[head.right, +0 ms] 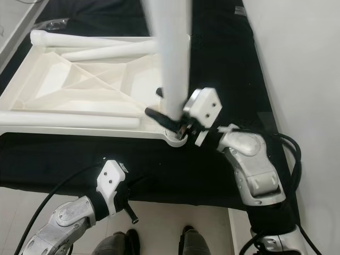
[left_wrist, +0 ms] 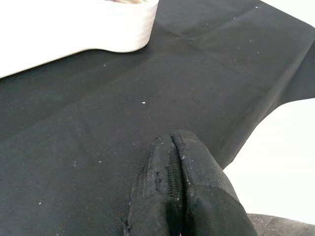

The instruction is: Building children table

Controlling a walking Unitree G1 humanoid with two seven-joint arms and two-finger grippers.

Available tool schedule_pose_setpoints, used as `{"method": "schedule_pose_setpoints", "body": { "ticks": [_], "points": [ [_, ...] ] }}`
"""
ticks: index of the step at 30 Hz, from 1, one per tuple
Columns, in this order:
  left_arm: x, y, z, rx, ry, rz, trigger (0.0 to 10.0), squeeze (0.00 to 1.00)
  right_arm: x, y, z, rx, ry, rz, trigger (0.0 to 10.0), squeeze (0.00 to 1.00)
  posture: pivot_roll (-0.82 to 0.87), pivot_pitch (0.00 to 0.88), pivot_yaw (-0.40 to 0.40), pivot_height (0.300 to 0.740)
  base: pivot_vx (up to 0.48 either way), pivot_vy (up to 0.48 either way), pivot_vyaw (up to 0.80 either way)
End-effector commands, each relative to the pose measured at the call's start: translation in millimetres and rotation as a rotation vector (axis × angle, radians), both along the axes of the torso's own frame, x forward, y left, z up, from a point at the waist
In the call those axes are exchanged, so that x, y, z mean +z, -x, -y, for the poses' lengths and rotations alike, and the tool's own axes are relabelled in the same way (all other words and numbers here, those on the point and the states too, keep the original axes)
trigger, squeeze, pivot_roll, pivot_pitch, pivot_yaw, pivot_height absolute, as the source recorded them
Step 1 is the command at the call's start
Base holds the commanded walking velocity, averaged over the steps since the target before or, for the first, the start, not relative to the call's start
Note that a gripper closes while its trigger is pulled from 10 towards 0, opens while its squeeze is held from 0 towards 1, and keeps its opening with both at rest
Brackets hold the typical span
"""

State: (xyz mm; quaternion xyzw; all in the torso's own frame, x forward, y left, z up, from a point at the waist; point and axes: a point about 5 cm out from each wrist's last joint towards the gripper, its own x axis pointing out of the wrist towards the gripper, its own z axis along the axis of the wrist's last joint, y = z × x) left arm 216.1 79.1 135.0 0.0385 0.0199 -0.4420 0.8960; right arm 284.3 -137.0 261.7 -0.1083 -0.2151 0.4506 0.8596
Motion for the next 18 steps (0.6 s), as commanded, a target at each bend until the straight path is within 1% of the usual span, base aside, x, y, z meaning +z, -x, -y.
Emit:
{"method": "schedule_pose_setpoints", "body": {
  "ticks": [1,3,8,11,15,18],
  "points": [
    [-6.6,2.9,0.2,-0.003,-0.007,-0.03,10.0,0.0,5.1,3.0,-2.5,0.039,-0.058,0.0,10.0,0.0,0.08,0.264,0.052,0.74,0.0,0.0,0.0],
    [-6.6,2.8,0.3,-0.002,-0.006,-0.03,10.0,0.0,8.1,2.3,-2.4,0.045,-0.091,-0.009,10.0,0.0,0.09,0.264,0.052,0.74,0.0,0.0,0.0],
    [-6.5,2.5,0.5,-0.002,-0.005,-0.03,10.0,0.0,8.0,-1.5,-3.0,0.036,-0.078,-0.025,10.0,0.0,0.08,0.264,0.051,0.74,0.0,0.0,0.0],
    [-6.3,2.5,0.8,-0.003,-0.005,-0.03,10.0,0.0,0.5,-5.4,-5.0,0.056,-0.003,-0.063,10.0,0.0,0.08,0.265,0.05,0.74,0.0,0.0,0.0],
    [-6.1,2.6,1.2,-0.003,-0.004,-0.029,10.0,0.0,-2.8,-9.4,-5.0,0.059,0.033,-0.071,10.0,0.0,0.08,0.266,0.049,0.74,0.0,0.0,0.0],
    [-5.5,3.5,1.9,-0.003,-0.003,-0.028,10.0,0.0,-9.7,-19.6,0.1,0.025,0.101,-0.085,10.0,0.0,0.09,0.271,0.045,0.74,0.0,0.0,0.0]
  ]
}}
